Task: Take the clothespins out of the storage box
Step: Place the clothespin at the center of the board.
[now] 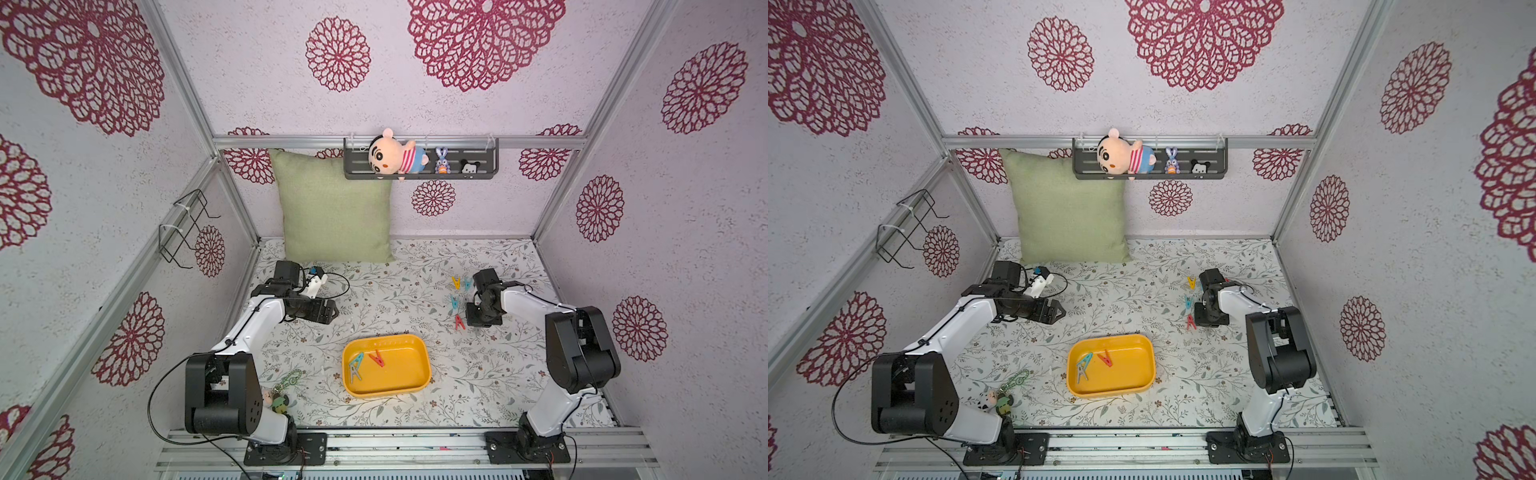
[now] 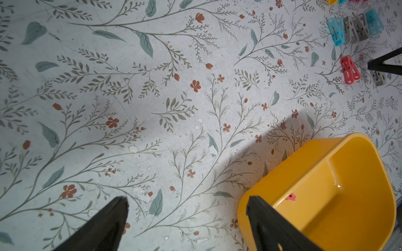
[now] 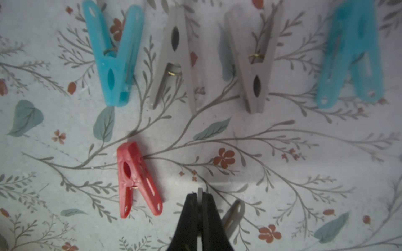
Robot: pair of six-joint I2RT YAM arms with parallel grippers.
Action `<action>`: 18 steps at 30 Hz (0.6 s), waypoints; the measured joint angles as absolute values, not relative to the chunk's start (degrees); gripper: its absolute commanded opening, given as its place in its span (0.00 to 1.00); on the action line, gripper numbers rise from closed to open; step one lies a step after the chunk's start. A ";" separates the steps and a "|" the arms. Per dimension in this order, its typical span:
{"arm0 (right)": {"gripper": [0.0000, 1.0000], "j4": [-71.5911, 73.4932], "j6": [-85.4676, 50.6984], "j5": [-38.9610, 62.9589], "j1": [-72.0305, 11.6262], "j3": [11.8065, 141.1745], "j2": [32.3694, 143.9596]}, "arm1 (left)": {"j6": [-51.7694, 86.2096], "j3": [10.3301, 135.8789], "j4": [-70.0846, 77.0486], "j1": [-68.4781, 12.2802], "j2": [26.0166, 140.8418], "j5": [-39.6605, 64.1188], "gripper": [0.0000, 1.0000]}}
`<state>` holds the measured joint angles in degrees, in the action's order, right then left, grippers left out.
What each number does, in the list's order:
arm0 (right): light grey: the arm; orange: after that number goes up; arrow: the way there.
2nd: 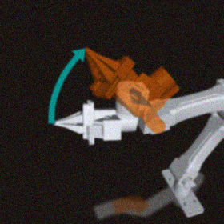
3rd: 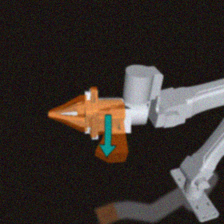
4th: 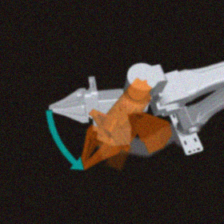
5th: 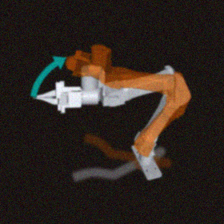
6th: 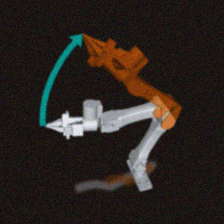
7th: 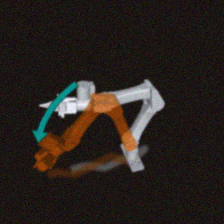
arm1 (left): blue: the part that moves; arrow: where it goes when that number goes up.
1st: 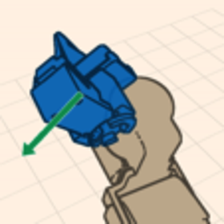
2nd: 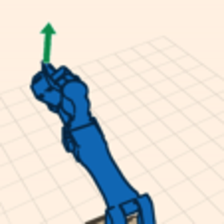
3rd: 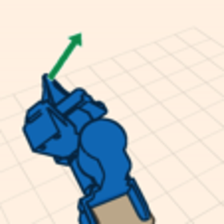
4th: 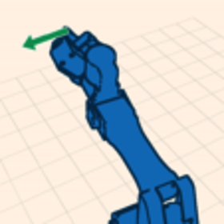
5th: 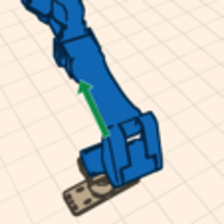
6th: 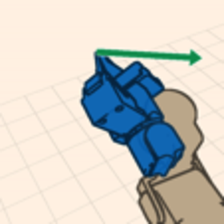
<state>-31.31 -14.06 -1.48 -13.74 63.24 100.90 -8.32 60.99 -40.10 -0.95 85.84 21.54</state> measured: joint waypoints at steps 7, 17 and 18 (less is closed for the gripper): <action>0.00 -30.68 -13.06 -0.64 -13.76 65.04 104.36 | -8.32 60.99 -40.10 -0.95 85.84 21.56 0.94; 0.00 -29.98 -13.08 1.26 -15.14 65.80 105.10 | -8.29 60.99 -40.10 -0.95 85.84 21.56 0.94; 0.00 -29.78 -13.08 1.34 -15.38 66.04 105.32 | -8.29 60.99 -40.10 -0.95 85.84 21.56 0.94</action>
<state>-29.78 -13.08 1.34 -15.38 66.04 105.32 -8.29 60.99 -40.10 -0.95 85.84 21.56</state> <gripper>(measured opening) 0.078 0.937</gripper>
